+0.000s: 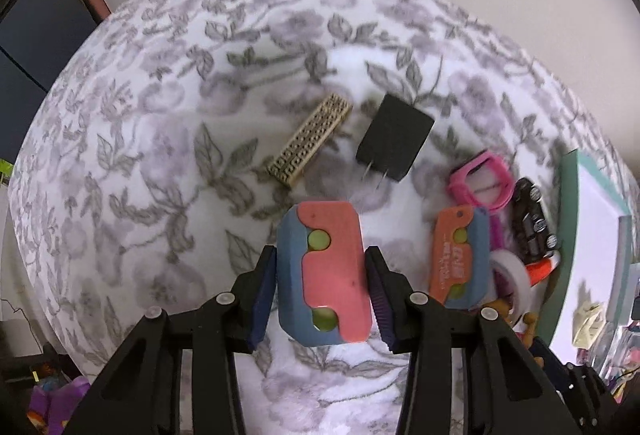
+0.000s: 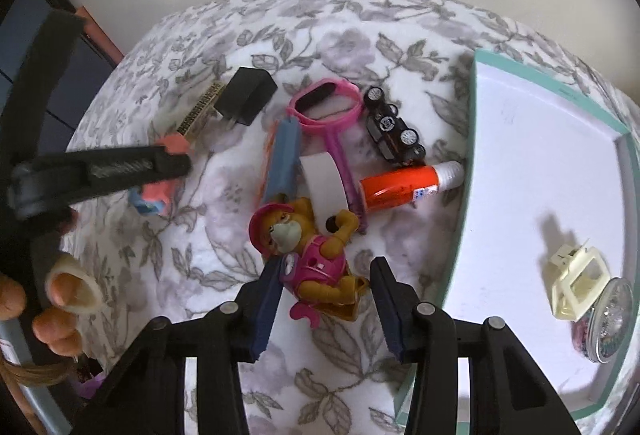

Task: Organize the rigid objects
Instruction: 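Grasp the pink-blue block with the left tool while the right tool grasps the dog figurine, then carry the block and figurine into the tray and open both tools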

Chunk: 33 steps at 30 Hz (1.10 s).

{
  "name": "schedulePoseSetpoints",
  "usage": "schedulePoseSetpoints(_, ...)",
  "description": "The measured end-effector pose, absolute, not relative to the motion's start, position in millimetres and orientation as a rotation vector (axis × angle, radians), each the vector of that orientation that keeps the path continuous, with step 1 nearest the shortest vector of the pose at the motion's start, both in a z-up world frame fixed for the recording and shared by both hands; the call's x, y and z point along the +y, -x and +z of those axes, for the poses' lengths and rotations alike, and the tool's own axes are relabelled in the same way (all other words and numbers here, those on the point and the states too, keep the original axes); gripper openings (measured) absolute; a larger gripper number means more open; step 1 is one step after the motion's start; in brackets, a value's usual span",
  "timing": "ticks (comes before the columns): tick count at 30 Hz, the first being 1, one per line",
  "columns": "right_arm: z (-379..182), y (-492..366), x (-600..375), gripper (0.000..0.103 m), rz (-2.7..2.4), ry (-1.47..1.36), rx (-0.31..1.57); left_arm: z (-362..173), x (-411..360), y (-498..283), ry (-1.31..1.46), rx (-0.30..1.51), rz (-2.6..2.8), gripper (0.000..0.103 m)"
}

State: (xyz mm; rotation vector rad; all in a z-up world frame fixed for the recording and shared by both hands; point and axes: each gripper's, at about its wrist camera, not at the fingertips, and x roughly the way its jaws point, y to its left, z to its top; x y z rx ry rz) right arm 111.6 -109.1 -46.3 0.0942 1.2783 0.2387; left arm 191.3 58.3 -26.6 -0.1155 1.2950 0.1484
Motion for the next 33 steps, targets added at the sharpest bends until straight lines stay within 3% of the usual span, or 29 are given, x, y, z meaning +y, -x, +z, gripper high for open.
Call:
schedulePoseSetpoints(10, -32, -108, -115, 0.047, 0.245, -0.133, 1.237, -28, 70, -184, 0.138, 1.265, 0.127, 0.045)
schedulePoseSetpoints(18, 9, -111, -142, 0.047, 0.196, -0.199, 1.114, 11, 66, -178, 0.154, 1.167, 0.083, 0.045)
schedulePoseSetpoints(33, 25, -105, -244, 0.047, -0.089, -0.233, 1.013, 27, -42, -165, -0.012, 1.089, -0.111, 0.045)
